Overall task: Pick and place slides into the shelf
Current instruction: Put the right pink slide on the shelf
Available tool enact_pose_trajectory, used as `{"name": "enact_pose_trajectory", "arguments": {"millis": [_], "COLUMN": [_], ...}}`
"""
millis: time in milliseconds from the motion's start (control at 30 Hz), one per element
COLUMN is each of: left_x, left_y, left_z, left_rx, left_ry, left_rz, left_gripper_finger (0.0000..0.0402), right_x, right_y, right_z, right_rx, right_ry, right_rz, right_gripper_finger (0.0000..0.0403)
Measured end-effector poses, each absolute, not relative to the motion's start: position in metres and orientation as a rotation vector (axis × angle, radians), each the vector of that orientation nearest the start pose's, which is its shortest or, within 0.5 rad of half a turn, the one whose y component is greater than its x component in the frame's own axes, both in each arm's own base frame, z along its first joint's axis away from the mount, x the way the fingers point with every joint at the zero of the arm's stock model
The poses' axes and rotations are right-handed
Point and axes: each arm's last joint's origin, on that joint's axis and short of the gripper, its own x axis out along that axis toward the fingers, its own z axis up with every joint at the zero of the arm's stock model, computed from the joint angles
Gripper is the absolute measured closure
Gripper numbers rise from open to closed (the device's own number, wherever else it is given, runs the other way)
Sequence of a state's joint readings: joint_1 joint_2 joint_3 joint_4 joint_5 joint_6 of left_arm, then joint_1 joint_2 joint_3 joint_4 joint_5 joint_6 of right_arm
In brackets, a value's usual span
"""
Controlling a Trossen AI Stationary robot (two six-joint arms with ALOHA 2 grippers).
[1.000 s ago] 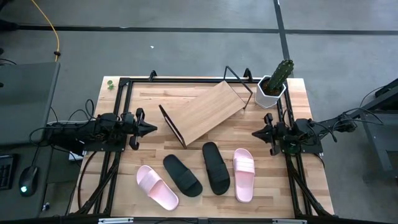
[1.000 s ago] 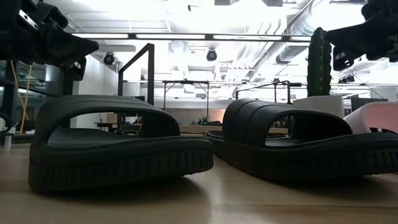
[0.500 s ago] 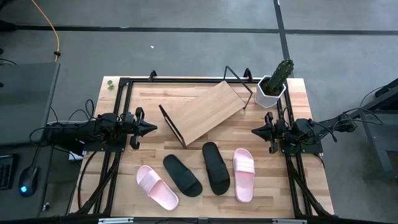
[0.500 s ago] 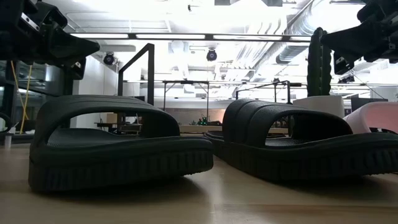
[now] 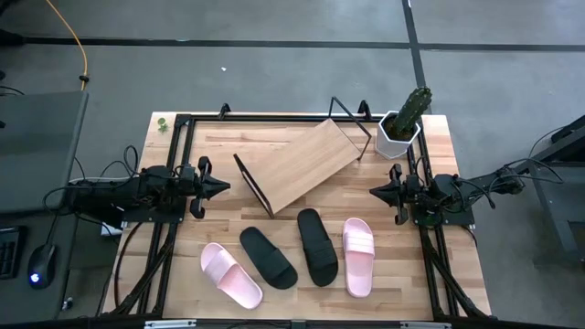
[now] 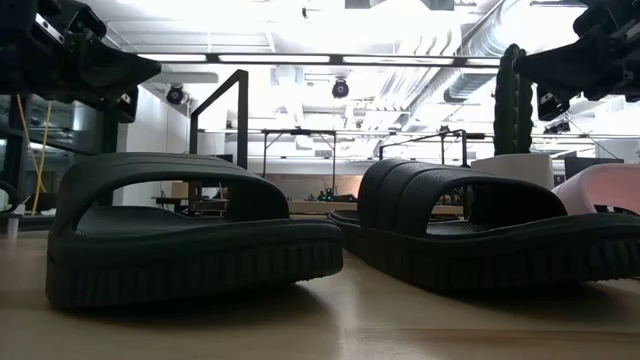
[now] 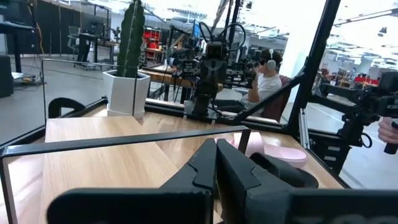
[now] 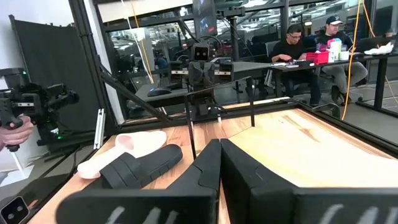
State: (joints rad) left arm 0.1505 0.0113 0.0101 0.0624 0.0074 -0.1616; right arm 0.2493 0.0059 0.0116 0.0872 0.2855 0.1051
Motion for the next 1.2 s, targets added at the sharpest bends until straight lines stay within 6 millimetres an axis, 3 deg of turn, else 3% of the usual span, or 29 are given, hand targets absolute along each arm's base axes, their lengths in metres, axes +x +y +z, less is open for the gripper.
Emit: {"name": "enact_pose_trajectory", "arguments": {"millis": [167, 433, 900, 1200], "left_x": [0.096, 0.089, 0.064, 0.065], "left_y": [0.015, 0.015, 0.012, 0.012], "left_z": [0.175, 0.197, 0.259, 0.31], "left_rx": [-0.171, -0.202, -0.208, -0.183], "left_ry": [-0.074, -0.075, -0.161, -0.129], "left_rz": [0.161, 0.199, 0.215, 0.195], "left_gripper_finger": [0.0401, 0.0401, 0.0401, 0.0401], "right_x": [0.095, 0.091, 0.064, 0.069], "right_y": [0.016, 0.015, 0.008, 0.01], "right_z": [0.178, 0.191, 0.27, 0.315], "right_rx": [0.136, 0.145, 0.113, 0.037], "right_ry": [-0.116, -0.151, -0.186, -0.171], "right_rz": [-0.03, -0.021, -0.017, -0.024], "right_gripper_finger": [0.0403, 0.0403, 0.0403, 0.0403]}}
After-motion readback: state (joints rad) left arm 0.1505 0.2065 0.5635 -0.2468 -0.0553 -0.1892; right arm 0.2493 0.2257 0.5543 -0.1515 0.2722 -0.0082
